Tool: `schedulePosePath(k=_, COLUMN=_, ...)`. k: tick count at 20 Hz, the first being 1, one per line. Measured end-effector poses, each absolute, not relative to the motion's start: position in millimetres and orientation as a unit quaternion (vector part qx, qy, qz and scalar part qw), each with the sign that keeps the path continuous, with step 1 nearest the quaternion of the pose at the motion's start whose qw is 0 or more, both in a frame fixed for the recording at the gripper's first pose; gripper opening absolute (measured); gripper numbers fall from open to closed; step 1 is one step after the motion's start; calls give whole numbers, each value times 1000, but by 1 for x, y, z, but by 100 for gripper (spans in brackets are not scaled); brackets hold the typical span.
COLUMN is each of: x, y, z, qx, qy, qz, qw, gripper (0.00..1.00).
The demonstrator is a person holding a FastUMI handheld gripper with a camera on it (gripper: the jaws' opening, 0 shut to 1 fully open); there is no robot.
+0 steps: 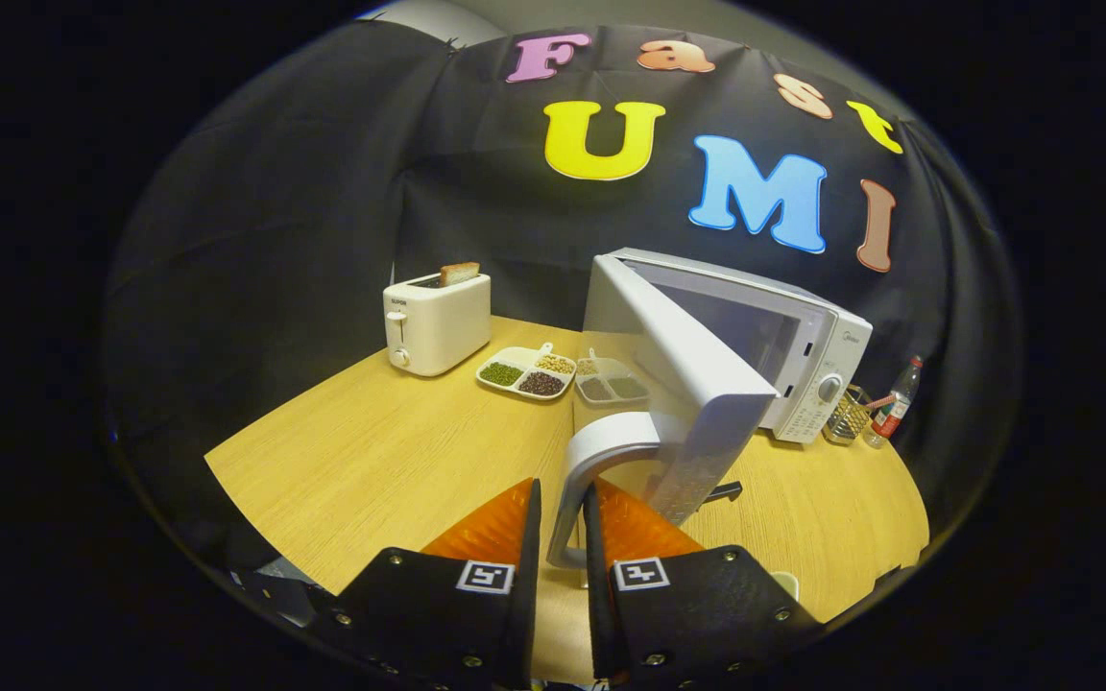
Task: Open the microwave, put the food inside, and close the microwave door.
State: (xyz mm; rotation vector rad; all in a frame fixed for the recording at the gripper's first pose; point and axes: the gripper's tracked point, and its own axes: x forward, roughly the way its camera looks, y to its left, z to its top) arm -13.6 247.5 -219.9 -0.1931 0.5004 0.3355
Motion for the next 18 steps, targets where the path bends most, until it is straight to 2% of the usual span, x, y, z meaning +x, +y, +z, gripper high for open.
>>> schedulePosePath(k=4, x=-23, y=261, z=-217, qx=-87, qy=253, qz=186, qw=945, gripper=27)
schedulePosePath(k=11, x=-68, y=304, z=-181, qx=-15, qy=229, qz=329, qw=916, gripper=32)
schedulePosePath(k=12, x=-74, y=304, z=-170, qx=-10, qy=218, qz=344, qw=913, gripper=38)
schedulePosePath(k=13, x=-77, y=303, z=-158, qx=-7, qy=201, qz=353, qw=914, gripper=53)
schedulePosePath(k=14, x=-79, y=300, z=-148, qx=-7, qy=184, qz=357, qw=916, gripper=60)
schedulePosePath(k=15, x=-79, y=293, z=-138, qx=-10, qy=167, qz=356, qw=919, gripper=86)
schedulePosePath(k=16, x=-76, y=283, z=-131, qx=-19, qy=152, qz=348, qw=925, gripper=96)
schedulePosePath(k=18, x=-70, y=262, z=-118, qx=-33, qy=128, qz=327, qw=936, gripper=98)
